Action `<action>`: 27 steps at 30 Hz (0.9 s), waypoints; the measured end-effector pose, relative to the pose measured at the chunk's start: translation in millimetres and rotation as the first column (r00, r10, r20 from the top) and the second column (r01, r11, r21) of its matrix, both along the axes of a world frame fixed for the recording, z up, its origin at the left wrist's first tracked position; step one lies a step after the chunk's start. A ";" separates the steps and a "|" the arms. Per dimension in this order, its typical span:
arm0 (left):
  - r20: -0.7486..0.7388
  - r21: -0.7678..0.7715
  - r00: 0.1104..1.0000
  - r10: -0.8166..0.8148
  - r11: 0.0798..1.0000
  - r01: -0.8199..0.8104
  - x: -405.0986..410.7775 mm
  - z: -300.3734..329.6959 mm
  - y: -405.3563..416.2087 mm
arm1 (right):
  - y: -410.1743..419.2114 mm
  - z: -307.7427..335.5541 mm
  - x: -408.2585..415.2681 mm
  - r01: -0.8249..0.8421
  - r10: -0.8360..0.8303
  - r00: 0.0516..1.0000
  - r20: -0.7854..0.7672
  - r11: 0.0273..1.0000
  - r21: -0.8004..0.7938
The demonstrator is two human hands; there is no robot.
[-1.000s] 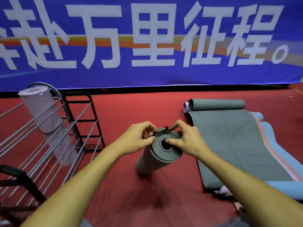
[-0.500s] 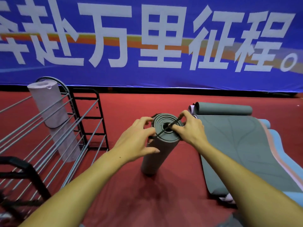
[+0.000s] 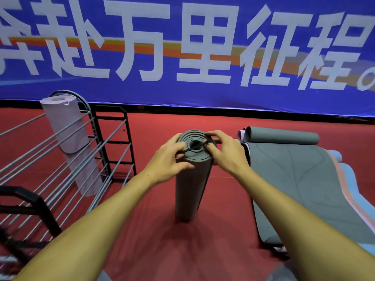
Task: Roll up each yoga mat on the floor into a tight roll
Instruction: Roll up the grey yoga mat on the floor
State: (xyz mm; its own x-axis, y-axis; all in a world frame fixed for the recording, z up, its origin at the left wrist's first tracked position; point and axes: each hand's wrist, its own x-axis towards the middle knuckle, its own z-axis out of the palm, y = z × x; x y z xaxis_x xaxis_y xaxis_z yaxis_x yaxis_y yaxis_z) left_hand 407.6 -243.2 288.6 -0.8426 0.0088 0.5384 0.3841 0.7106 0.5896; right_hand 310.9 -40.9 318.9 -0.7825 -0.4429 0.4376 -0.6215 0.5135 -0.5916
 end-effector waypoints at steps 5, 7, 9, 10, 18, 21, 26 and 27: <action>0.010 0.043 1.000 -0.001 0.999 0.001 2.2 12.5 -18.7 | 5.3 -4.2 -7.8 -0.042 0.075 0.988 0.133 0.972 -0.233; 0.001 0.057 1.000 0.020 0.998 -0.020 2.0 10.3 -20.4 | 5.4 -8.6 -7.0 -0.028 0.091 0.977 0.194 0.952 -0.304; -0.050 0.069 0.996 0.080 0.995 -0.077 0.5 7.1 -18.5 | 5.7 -12.2 -8.5 -0.029 0.114 0.967 0.227 0.937 -0.348; -0.085 0.072 0.988 0.132 0.989 -0.126 -1.3 5.2 -17.2 | 5.7 -15.8 -12.2 -0.037 0.117 0.968 0.220 0.941 -0.337; -0.247 -0.131 0.882 0.401 0.889 -0.440 1.8 -28.6 -6.3 | -1.0 -40.4 -16.5 0.020 -0.012 0.998 -0.056 0.989 0.147; -0.237 -0.163 0.892 0.385 0.889 -0.428 0.7 -31.1 -13.1 | -2.3 -39.6 -17.7 -0.059 0.066 0.997 -0.041 0.986 0.155; -0.160 -0.197 0.940 0.302 0.923 -0.330 0.3 -33.6 -19.4 | -2.0 -33.3 -11.9 -0.182 0.220 0.958 0.182 0.962 -0.205; -0.113 -0.222 0.950 0.293 0.924 -0.311 -0.2 -35.6 -21.8 | -2.1 -32.4 -10.8 -0.206 0.245 0.952 0.182 0.956 -0.209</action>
